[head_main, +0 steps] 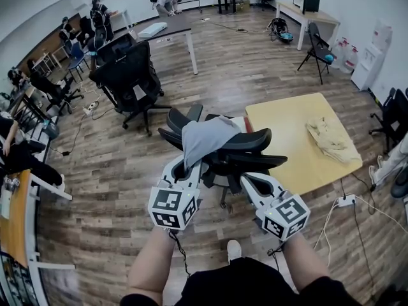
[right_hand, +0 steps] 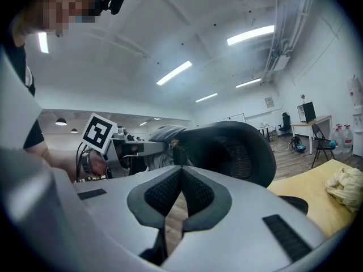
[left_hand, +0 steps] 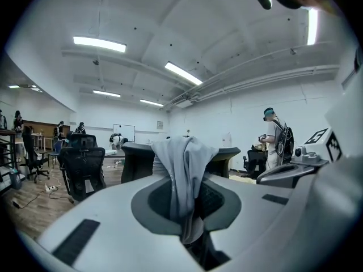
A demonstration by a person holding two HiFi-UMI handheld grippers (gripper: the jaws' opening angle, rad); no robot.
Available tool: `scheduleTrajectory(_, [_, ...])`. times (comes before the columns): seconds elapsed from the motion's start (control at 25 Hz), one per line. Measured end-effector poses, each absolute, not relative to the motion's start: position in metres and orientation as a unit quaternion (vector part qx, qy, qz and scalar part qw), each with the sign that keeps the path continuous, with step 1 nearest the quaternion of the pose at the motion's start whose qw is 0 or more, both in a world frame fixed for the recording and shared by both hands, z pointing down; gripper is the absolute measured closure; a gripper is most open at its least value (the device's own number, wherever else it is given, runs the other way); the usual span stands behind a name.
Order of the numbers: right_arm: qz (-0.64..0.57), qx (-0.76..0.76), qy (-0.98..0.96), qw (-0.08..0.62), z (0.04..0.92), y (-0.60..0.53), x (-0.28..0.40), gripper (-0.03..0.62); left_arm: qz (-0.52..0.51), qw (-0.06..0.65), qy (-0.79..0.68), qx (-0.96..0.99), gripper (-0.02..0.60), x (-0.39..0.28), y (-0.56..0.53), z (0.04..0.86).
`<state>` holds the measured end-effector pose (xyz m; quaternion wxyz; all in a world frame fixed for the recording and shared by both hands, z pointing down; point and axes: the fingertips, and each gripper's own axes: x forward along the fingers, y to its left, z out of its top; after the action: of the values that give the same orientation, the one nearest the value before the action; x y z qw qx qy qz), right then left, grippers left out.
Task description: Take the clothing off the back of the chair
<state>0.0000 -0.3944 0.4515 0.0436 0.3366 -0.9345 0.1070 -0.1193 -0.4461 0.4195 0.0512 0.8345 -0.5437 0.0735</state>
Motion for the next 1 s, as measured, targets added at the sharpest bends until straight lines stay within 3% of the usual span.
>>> scheduleTrajectory(0.56, [0.097, 0.334, -0.937, 0.038, 0.439, -0.364, -0.032, 0.582, 0.051, 0.046, -0.531, 0.844, 0.535, -0.143, -0.392, 0.398])
scheduleTrajectory(1.0, [0.083, 0.333, -0.939, 0.035, 0.425, -0.312, -0.088, 0.582, 0.035, 0.04, -0.532, 0.845, 0.535, -0.199, -0.313, 0.385])
